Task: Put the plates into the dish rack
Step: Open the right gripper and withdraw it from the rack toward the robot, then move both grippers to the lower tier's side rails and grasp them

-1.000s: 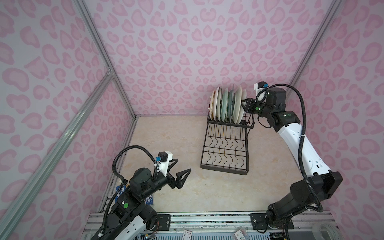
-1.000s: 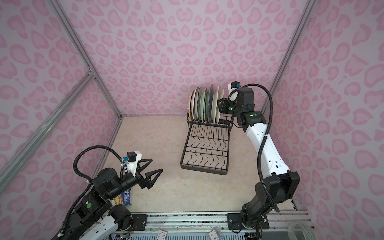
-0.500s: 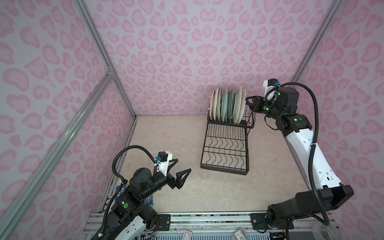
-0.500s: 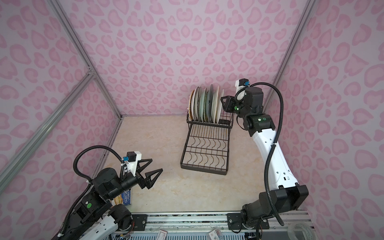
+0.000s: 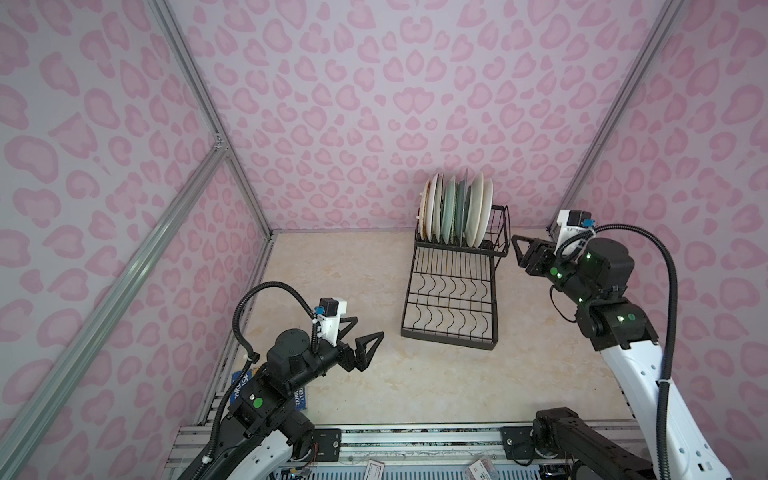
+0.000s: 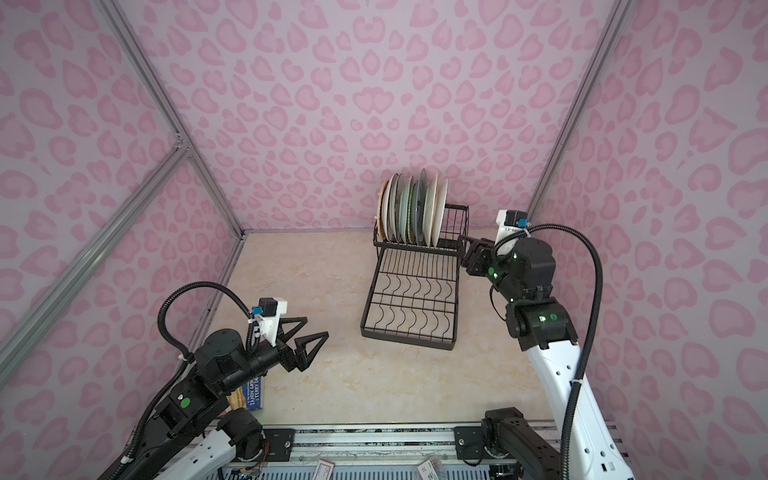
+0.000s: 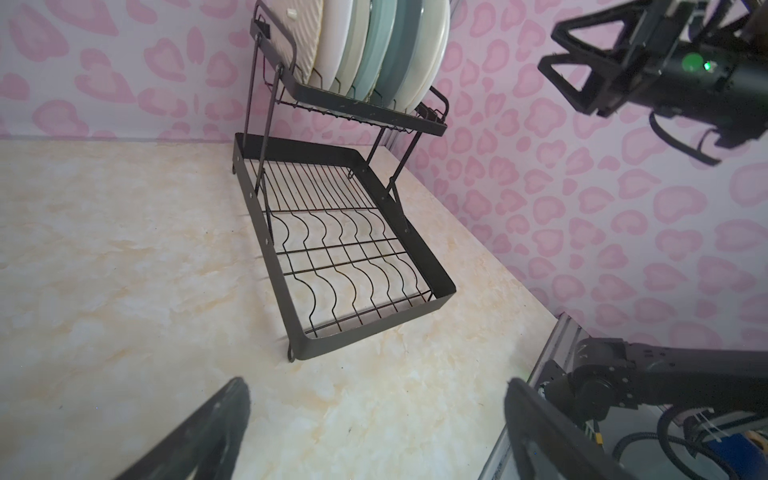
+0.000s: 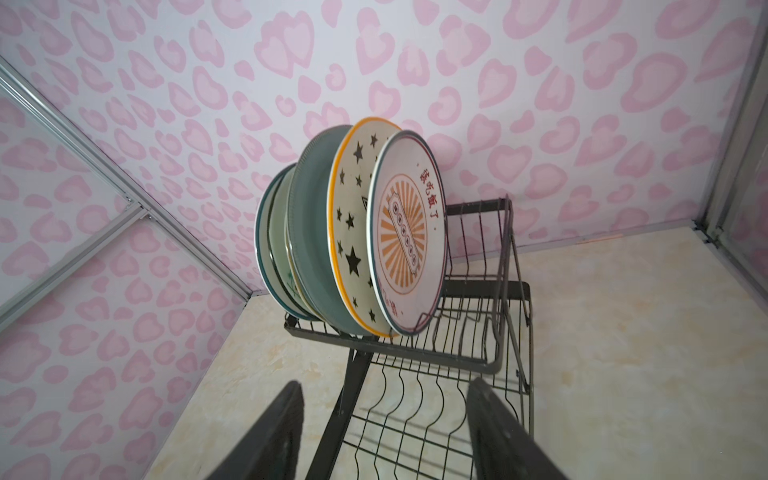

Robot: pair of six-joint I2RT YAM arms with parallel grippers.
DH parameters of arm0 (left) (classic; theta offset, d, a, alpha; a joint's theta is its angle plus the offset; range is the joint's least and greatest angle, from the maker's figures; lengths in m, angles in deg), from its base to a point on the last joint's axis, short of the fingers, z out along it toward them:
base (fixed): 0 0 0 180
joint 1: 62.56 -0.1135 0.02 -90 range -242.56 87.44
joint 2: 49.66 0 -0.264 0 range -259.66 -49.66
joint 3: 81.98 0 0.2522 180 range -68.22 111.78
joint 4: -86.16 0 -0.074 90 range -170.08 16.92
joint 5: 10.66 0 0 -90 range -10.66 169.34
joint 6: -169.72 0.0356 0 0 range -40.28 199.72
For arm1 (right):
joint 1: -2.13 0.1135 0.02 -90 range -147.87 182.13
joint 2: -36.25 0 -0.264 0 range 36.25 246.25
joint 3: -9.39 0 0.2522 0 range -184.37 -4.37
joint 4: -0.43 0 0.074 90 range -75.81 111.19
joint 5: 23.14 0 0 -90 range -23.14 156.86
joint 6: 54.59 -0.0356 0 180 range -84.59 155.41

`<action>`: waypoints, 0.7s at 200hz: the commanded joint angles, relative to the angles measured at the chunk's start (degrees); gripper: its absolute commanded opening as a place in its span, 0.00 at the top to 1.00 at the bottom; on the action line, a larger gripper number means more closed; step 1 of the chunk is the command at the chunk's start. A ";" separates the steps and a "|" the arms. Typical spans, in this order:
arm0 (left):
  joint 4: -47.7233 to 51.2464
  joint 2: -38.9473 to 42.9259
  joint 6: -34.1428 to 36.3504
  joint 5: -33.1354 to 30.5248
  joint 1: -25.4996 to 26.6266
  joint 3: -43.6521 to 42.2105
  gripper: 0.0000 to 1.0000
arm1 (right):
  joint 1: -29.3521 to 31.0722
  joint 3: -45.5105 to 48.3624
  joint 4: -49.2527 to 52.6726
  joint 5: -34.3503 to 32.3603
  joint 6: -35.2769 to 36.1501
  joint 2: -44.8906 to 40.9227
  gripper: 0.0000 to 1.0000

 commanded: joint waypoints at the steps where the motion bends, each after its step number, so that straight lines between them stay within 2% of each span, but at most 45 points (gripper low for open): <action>1: -3.12 -2.88 -7.25 -2.75 -0.06 0.01 0.01 | -0.08 8.11 -2.13 -2.13 -2.97 -4.97 0.37; 23: -3.86 -9.39 -9.82 -6.20 -0.07 0.34 0.01 | -0.03 17.90 -3.41 -4.25 -5.05 -10.19 0.36; 49: -1.99 -21.48 -10.03 -7.74 0.56 4.67 0.05 | -0.04 26.24 -5.83 -4.45 -7.72 -10.86 0.36; 69: -1.02 -31.39 -9.01 -9.51 1.88 9.33 0.07 | 0.49 30.23 -8.56 -4.50 -8.13 -8.49 0.37; 107: 1.75 -47.06 -6.83 -18.04 4.10 19.49 0.12 | 2.64 33.26 -12.97 -6.87 -7.12 -2.27 0.38; 140: 3.13 -57.65 -6.98 -22.20 5.19 26.58 0.22 | 2.69 33.72 -15.80 -7.73 -5.96 4.25 0.42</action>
